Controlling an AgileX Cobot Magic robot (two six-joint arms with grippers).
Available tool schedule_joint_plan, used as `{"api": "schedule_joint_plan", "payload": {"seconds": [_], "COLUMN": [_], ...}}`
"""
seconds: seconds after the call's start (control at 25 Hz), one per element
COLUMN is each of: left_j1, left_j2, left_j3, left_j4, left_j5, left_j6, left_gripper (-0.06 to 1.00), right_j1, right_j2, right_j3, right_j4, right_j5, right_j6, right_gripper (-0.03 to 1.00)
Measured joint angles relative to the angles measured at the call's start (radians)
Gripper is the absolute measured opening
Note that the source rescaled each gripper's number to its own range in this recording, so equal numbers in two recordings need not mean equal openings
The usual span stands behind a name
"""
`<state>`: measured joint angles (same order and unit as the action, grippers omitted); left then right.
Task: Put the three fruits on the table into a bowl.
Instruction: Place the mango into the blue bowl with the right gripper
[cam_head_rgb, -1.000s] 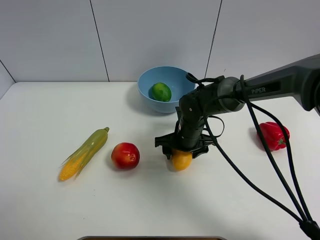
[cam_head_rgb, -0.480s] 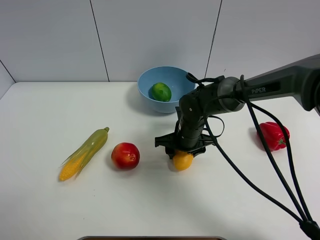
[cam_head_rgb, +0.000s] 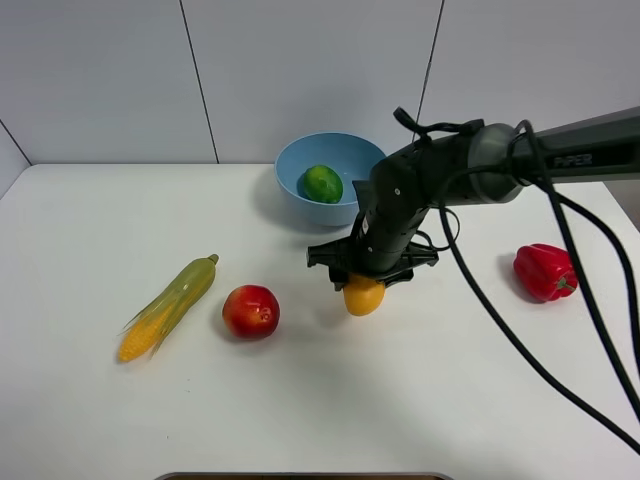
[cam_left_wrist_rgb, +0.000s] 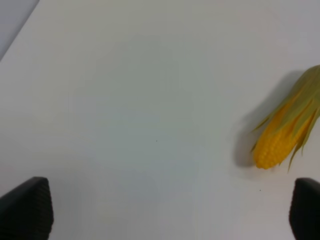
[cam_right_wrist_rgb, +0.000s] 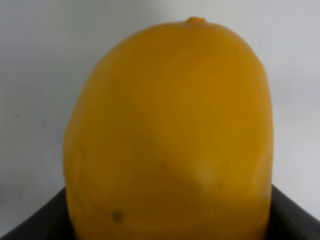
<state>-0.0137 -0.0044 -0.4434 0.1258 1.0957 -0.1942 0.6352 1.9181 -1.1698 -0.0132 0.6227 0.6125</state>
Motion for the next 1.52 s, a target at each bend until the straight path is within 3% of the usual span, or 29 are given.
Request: {"api": "schedule_joint_plan", "payload": {"seconds": [0.44, 0.6, 0.84, 1.2, 1.52], "left_j1": [0.000, 0.000, 0.000, 0.000, 0.000], "left_j2": [0.000, 0.000, 0.000, 0.000, 0.000], "left_j3": [0.000, 0.000, 0.000, 0.000, 0.000], "left_j4": [0.000, 0.000, 0.000, 0.001, 0.001], "left_j5": [0.000, 0.000, 0.000, 0.000, 0.000], "left_j6": [0.000, 0.000, 0.000, 0.000, 0.001], "left_gripper": [0.87, 0.87, 0.87, 0.87, 0.87], "right_j1": [0.014, 0.014, -0.001, -0.105, -0.159], "right_j2": [-0.260, -0.313, -0.323, -0.323, -0.198], "right_j3": [0.000, 0.000, -0.005, -0.045, -0.201], "right_j4": [-0.047, -0.073, -0.097, -0.179, -0.240], "right_j5": [0.005, -0.035, -0.142, -0.283, -0.308], "right_j6": [-0.010, -0.010, -0.010, -0.020, -0.110], "right_gripper": [0.00, 0.00, 0.00, 0.00, 0.00]}}
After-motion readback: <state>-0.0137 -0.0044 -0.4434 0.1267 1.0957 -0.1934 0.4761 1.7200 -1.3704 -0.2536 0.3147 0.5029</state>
